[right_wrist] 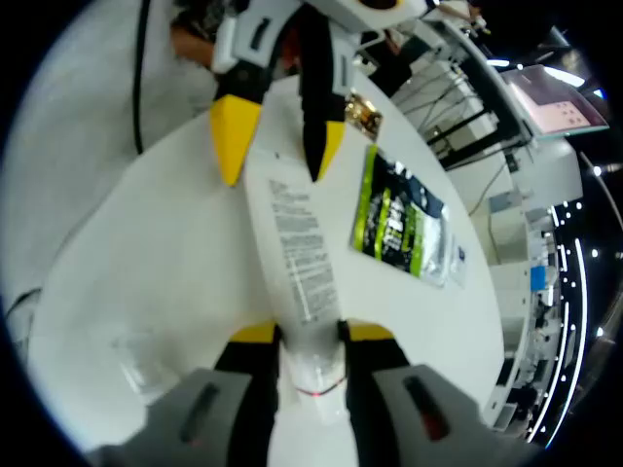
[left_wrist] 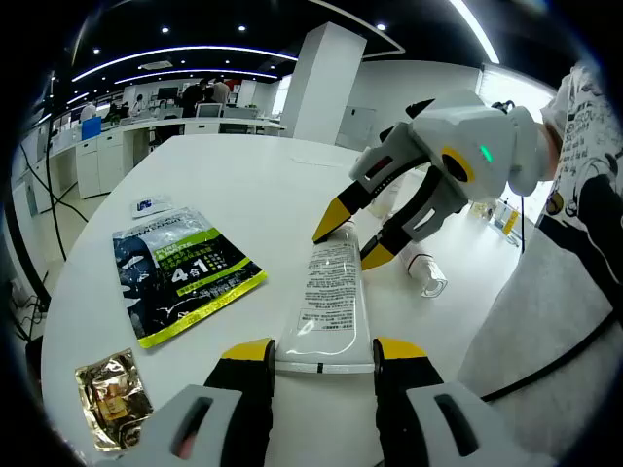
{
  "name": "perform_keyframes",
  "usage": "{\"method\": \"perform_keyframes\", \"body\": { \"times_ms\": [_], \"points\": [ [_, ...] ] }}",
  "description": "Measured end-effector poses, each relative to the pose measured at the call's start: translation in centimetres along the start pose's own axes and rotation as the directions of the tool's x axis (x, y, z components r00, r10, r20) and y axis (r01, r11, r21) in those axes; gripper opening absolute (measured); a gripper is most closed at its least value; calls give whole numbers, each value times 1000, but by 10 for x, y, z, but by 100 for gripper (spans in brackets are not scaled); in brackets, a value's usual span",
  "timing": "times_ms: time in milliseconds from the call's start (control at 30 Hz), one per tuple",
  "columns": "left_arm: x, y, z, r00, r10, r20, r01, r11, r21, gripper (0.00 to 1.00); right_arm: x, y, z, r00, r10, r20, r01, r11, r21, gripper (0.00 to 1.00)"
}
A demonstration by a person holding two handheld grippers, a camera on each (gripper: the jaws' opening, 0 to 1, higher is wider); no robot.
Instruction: Arrange the skincare products in the storage area until every visible bottle or jar stands upright without overlapping.
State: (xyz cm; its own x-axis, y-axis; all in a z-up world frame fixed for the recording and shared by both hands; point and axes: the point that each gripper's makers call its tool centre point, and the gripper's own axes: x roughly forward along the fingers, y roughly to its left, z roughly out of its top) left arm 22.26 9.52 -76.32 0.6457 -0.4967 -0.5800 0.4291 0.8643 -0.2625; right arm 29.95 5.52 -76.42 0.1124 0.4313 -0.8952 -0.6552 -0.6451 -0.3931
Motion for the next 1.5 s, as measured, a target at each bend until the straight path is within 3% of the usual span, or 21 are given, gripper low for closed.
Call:
{"method": "perform_keyframes", "body": {
  "times_ms": [133, 267, 367, 533, 667, 700, 733, 800, 967, 1067, 1233, 1500],
  "points": [
    [-1, 4, -7, 998, 62, -21, -57, 982, 183, 41, 1, 0, 2, 995, 87, 54, -91, 994, 62, 22],
    [-4, 8, -6, 996, 92, -7, -88, 971, 221, 32, 0, 2, 4, 984, 160, 80, -168, 980, 111, 22],
    [-9, 10, -3, 995, 98, 21, -100, 974, 204, 26, -1, 4, 6, 973, 205, 103, -219, 964, 148, 22],
    [-14, 17, 5, 991, 116, 68, -123, 985, 119, 17, -3, 6, 11, 967, 217, 135, -241, 950, 200, 23],
    [-19, 25, 14, 990, 105, 96, -99, 993, -62, 12, -6, 7, 19, 974, 185, 131, -208, 960, 189, 20],
    [-19, 27, 16, 989, 108, 103, -101, 992, -76, 10, -6, 6, 20, 977, 172, 126, -193, 964, 181, 20],
    [-21, 33, 16, 987, 127, 97, -119, 989, -84, 7, -6, 4, 21, 982, 152, 115, -170, 972, 165, 18],
    [-19, 29, 15, 992, 100, 71, -88, 984, -157, 7, -4, 5, 21, 987, 141, 84, -153, 975, 161, 18],
    [-19, 29, 15, 991, 111, 69, -101, 986, -132, 7, -2, 3, 21, 991, 133, 35, -137, 977, 164, 18],
    [-17, 25, 14, 995, 77, 59, -66, 984, -168, 8, -1, 2, 20, 988, 150, 22, -151, 975, 164, 18],
    [-12, 20, 11, 997, 61, 52, -53, 988, -146, 8, 4, 4, 19, 971, 237, 1, -234, 960, 156, 18],
    [-10, 21, 11, 993, 81, 89, -70, 990, -120, 10, 13, 7, 17, 949, 313, -33, -304, 938, 168, 18]
  ]
}}
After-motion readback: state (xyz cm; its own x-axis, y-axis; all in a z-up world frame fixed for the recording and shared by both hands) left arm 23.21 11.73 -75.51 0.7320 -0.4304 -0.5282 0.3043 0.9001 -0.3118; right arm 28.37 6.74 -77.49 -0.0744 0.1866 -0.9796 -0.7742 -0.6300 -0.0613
